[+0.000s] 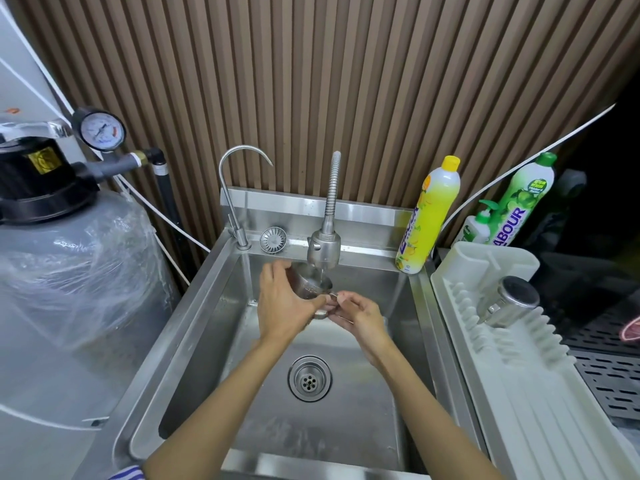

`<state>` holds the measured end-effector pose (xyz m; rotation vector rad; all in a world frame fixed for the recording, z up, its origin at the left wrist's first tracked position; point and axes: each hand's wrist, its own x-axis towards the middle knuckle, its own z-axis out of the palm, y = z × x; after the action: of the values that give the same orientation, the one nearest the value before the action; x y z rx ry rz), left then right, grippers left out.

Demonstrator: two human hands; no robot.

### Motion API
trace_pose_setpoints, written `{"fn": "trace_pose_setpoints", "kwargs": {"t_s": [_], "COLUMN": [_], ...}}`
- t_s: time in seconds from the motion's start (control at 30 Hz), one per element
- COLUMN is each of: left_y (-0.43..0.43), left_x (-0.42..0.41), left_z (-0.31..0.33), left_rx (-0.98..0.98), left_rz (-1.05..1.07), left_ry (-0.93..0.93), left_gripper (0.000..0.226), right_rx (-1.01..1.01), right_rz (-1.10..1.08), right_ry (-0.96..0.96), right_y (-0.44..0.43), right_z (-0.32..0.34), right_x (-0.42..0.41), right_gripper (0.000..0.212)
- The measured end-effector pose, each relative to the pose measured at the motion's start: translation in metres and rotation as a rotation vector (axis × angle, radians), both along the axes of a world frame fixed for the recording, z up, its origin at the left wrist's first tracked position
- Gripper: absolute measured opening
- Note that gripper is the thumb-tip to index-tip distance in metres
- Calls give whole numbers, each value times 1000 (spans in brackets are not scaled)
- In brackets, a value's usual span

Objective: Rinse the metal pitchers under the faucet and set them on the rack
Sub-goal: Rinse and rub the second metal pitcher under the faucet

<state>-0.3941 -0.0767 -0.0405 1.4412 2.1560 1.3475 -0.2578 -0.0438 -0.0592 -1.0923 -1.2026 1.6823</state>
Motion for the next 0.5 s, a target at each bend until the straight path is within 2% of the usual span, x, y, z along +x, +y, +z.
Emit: {"fn": "trace_pose_setpoints", "kwargs": {"t_s": [0.27, 0.4, 0.5], "left_y": [3, 11, 18], "left_x": [18, 23, 21], "left_z": [-9, -14, -16], "left_rx": [-100, -119, -145], "left_rz": [74, 2, -103], "left_ry": [-261, -445, -528], "left_gripper": [68, 61, 63], "right_rx": [175, 329, 499], "right_rz": [-13, -53, -32], "right_ry": [-416, -589, -816], "right_y": [12, 18, 21], "right_z": [26, 42, 57], "right_x": [22, 30, 33], "right_gripper": [20, 21, 16]}}
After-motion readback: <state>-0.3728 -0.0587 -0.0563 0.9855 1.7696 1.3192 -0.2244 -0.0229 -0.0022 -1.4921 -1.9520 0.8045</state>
